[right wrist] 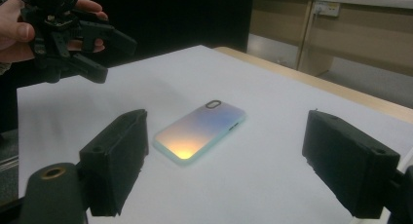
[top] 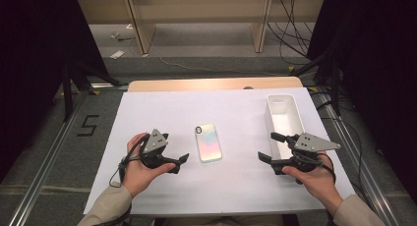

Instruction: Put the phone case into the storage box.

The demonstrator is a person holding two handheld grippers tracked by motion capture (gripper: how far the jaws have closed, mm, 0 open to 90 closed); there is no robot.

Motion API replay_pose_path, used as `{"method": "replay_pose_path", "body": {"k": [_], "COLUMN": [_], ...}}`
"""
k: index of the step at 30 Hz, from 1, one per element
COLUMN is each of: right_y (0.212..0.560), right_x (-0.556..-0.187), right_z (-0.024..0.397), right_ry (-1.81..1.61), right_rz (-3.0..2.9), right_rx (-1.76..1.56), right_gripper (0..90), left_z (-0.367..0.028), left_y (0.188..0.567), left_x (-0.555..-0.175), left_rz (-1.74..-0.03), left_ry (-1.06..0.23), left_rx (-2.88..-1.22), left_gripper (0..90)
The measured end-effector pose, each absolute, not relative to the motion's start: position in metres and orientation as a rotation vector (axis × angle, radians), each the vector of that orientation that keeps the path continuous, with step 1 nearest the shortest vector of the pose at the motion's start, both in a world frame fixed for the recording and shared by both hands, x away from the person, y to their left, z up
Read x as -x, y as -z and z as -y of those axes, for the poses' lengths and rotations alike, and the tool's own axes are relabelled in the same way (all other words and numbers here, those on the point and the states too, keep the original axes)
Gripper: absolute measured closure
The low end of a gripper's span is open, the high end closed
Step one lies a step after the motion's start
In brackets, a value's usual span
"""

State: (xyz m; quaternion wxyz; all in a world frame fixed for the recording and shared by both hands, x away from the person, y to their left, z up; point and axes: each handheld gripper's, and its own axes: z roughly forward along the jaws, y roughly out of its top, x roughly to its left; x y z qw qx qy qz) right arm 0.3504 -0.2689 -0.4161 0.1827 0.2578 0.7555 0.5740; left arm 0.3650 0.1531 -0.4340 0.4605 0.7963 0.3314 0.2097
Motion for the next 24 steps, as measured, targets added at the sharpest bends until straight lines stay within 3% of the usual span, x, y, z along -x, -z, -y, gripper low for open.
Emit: {"method": "replay_pose_path", "body": {"k": [13, 18, 24], "right_y": [0.416, 0.416, 0.416], "right_x": [-0.35, -0.35, -0.35], "right_z": [0.268, 0.268, 0.266], "right_ry": [-1.626, -1.631, -1.625], "right_rz": [-2.13, -2.122, -2.129], "right_rx": [-0.73, -0.733, -0.735], "right_gripper": [18.0, 18.1, 18.3], "left_z": [-0.151, -0.146, -0.133], "left_y": [0.434, 0.433, 0.433], "left_x": [-0.365, -0.366, -0.37], "left_rz": [-0.812, -0.793, -0.758], "left_ry": [-0.521, -0.517, -0.52], "left_rx": [-1.96, -1.956, -1.987], "left_gripper": [6.6, 16.9, 38.3]}}
